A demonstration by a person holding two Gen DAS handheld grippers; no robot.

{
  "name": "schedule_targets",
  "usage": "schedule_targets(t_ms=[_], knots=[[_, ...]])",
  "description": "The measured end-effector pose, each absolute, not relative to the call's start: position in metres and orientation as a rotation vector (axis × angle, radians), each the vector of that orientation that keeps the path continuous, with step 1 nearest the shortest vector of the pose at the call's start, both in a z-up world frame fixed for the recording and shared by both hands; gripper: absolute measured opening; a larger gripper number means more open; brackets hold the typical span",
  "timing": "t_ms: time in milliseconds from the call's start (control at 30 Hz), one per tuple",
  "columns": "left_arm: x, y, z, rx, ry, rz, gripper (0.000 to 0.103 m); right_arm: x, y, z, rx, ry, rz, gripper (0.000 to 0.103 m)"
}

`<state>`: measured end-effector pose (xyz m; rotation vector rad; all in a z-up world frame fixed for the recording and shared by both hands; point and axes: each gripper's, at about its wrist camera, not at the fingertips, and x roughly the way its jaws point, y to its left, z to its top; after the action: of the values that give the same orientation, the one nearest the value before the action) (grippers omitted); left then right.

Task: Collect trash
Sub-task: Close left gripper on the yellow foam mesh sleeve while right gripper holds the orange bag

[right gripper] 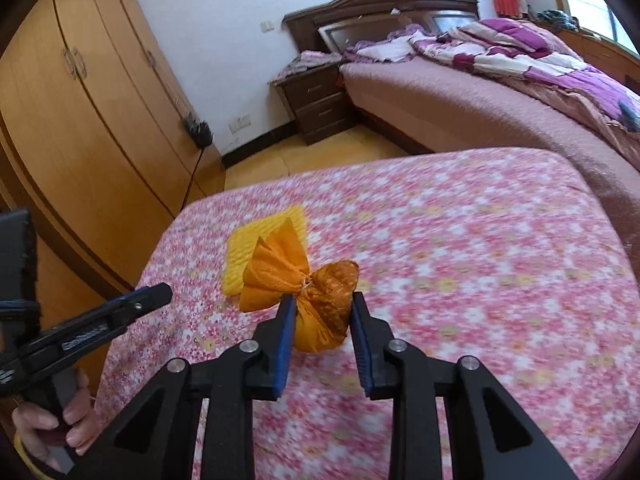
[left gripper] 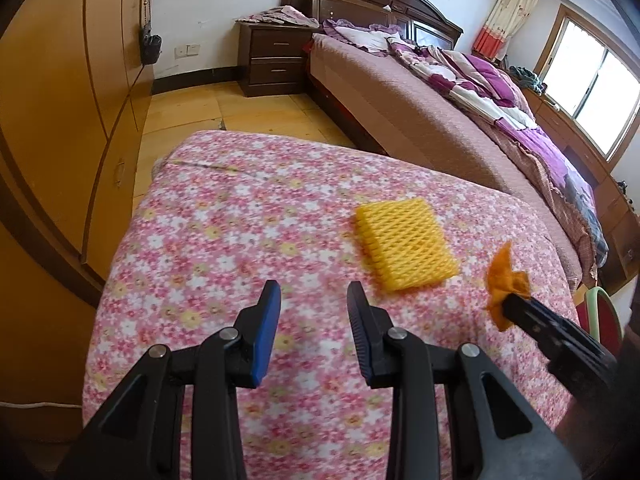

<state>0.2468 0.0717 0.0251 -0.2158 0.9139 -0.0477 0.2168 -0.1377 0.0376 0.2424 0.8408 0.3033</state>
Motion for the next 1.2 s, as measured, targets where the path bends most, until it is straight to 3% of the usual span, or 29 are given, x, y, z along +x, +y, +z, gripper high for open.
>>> schedule_targets(t_ms=[167,267,333,833,900,933,1000,1133,1200], knots=[[0.257,0.053,0.024,-0.214,0.922,-0.094,0.035,0.206,-0.174,0.048,0.31,0.81,0.261,0.029],[0.267,0.042,0.023,-0.219,0.921,-0.109,0.047,0.201,-0.191,0.051,0.335,0.799,0.241,0.029],[0.273,0.037,0.022,-0.229,0.914,-0.11,0.049,0.198,-0.201,0.051,0.353,0.796,0.232,0.029],[0.309,-0.005,-0.008,-0.151,0.931,-0.065,0.051,0.194,-0.243,0.037,0.452,0.792,0.187,0.03],[0.307,-0.011,-0.008,-0.137,0.926,-0.088,0.046,0.195,-0.244,0.038,0.456,0.791,0.188,0.03],[0.306,-0.016,-0.007,-0.13,0.921,-0.109,0.038,0.196,-0.244,0.037,0.455,0.791,0.188,0.03],[0.303,-0.024,-0.007,-0.123,0.917,-0.145,0.032,0.196,-0.245,0.037,0.459,0.795,0.187,0.03],[0.295,-0.033,-0.004,-0.107,0.908,-0.191,0.011,0.191,-0.247,0.046,0.477,0.784,0.191,0.03],[0.29,-0.034,-0.002,-0.115,0.909,-0.211,0.01,0.188,-0.248,0.052,0.477,0.77,0.188,0.03]])
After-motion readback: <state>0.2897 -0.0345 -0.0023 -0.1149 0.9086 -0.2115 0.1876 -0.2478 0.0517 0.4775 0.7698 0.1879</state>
